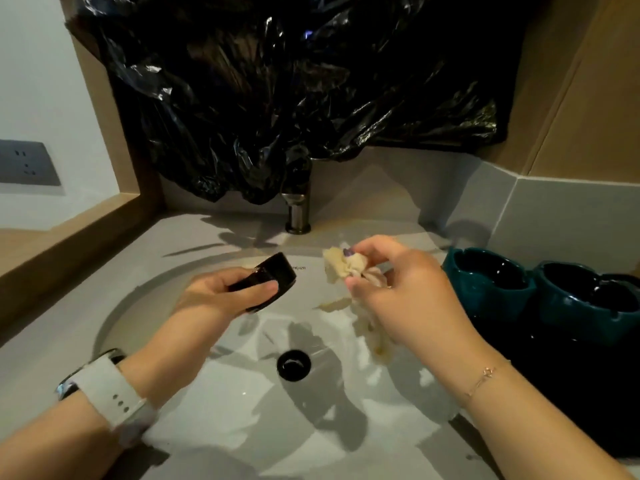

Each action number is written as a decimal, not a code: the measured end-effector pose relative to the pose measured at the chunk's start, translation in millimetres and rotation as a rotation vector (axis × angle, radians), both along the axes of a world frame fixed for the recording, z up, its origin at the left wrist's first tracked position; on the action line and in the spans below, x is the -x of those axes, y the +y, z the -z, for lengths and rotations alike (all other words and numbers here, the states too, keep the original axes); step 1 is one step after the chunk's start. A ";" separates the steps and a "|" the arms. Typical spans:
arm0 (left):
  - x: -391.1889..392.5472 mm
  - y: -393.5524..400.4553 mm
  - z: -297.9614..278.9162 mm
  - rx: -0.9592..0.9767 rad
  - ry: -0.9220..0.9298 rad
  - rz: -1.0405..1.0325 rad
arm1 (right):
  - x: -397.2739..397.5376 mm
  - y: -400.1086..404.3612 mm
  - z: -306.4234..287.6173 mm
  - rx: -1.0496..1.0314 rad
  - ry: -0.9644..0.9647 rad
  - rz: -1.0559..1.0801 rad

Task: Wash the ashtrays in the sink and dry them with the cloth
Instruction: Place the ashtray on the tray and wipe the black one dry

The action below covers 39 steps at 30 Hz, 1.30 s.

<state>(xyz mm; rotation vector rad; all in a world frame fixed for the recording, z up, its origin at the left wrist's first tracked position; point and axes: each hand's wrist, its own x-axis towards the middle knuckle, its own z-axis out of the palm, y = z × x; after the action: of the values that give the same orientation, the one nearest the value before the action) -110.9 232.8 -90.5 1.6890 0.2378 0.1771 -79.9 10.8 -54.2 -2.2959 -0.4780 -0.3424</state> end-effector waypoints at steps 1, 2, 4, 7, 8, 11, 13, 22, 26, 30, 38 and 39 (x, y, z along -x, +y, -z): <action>-0.5 -1.0 -0.4 -0.046 0.021 -0.024 | -5.1 -0.2 1.1 -0.058 0.036 0.008; -1.9 -2.5 0.2 -0.074 0.040 -0.036 | -11.7 0.2 0.3 -0.133 0.069 0.012; -8.2 -5.9 -0.6 -0.071 0.049 -0.058 | -29.8 3.7 -7.0 -0.250 0.115 0.023; -22.7 -15.0 -15.2 -0.119 0.060 -0.023 | -72.3 11.0 -24.2 -0.150 0.115 0.060; -27.5 -16.5 -21.5 -0.124 0.083 0.021 | -90.0 13.5 -28.9 -0.116 0.127 0.074; -36.1 -18.3 -44.9 -0.143 0.109 0.133 | -145.9 20.5 -27.4 -0.089 0.184 0.131; -37.7 -18.6 -58.2 -0.199 0.093 0.174 | -175.9 19.8 -17.2 0.049 0.265 0.174; -50.5 -29.2 -101.5 -0.322 0.010 0.241 | -137.9 -12.6 -75.3 -0.152 0.502 0.243; -54.1 -66.2 -127.7 -0.303 -0.013 0.173 | -83.1 -58.2 -111.6 -0.313 0.516 0.232; -56.8 -115.4 -140.0 -0.325 -0.139 0.264 | -35.4 -112.0 -132.0 -0.322 0.481 0.242; -79.8 -274.1 -133.5 -0.547 -0.301 0.518 | -4.0 -255.8 -136.1 -0.296 0.399 0.310; -84.4 -297.5 -130.8 -0.577 -0.323 0.538 | -3.9 -272.3 -135.0 -0.310 0.398 0.319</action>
<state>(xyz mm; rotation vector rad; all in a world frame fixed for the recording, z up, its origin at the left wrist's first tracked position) -26.5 -64.7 40.3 2.1928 -0.5580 0.1160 -76.0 -261.5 80.8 -2.0590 0.1361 -0.0950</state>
